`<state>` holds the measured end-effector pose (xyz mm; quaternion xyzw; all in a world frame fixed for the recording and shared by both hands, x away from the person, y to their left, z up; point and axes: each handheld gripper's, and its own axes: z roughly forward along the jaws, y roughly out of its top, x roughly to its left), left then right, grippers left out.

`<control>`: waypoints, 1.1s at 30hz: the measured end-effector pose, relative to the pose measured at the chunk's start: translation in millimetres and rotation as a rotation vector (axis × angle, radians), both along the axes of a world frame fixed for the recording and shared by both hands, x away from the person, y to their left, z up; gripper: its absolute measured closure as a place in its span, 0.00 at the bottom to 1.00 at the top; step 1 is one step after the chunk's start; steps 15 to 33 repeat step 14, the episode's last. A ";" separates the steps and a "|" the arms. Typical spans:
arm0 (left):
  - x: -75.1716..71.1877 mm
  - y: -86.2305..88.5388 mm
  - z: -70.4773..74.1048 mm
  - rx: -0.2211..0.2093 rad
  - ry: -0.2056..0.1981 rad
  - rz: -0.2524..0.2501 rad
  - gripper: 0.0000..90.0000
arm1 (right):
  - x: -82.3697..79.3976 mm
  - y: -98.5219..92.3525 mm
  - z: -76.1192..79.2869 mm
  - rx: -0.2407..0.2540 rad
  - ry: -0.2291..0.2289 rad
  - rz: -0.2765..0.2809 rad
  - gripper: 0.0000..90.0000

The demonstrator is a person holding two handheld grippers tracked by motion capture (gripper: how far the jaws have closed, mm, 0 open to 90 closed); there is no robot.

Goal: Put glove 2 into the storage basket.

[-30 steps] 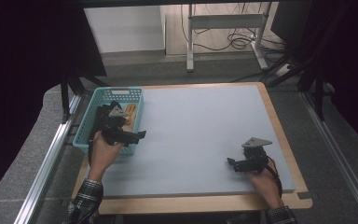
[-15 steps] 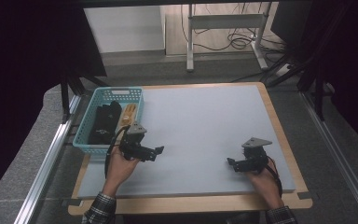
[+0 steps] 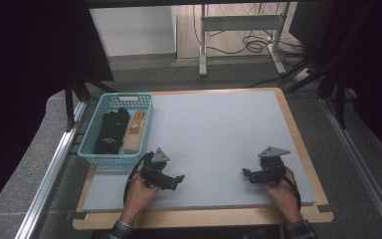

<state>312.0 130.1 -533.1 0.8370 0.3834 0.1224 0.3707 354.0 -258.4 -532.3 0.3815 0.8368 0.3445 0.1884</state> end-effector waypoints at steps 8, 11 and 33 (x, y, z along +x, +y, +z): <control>-3.8 -6.9 -14.8 0.061 -0.004 0.028 0.00 | 0.0 0.0 0.0 0.000 0.000 0.000 0.11; -3.2 -6.6 -15.0 0.060 0.006 0.029 0.00 | -0.1 0.0 -0.1 0.000 -0.001 0.000 0.11; -3.0 -6.8 -15.1 0.063 0.007 0.029 0.00 | -0.2 0.0 -0.2 0.000 0.000 0.000 0.11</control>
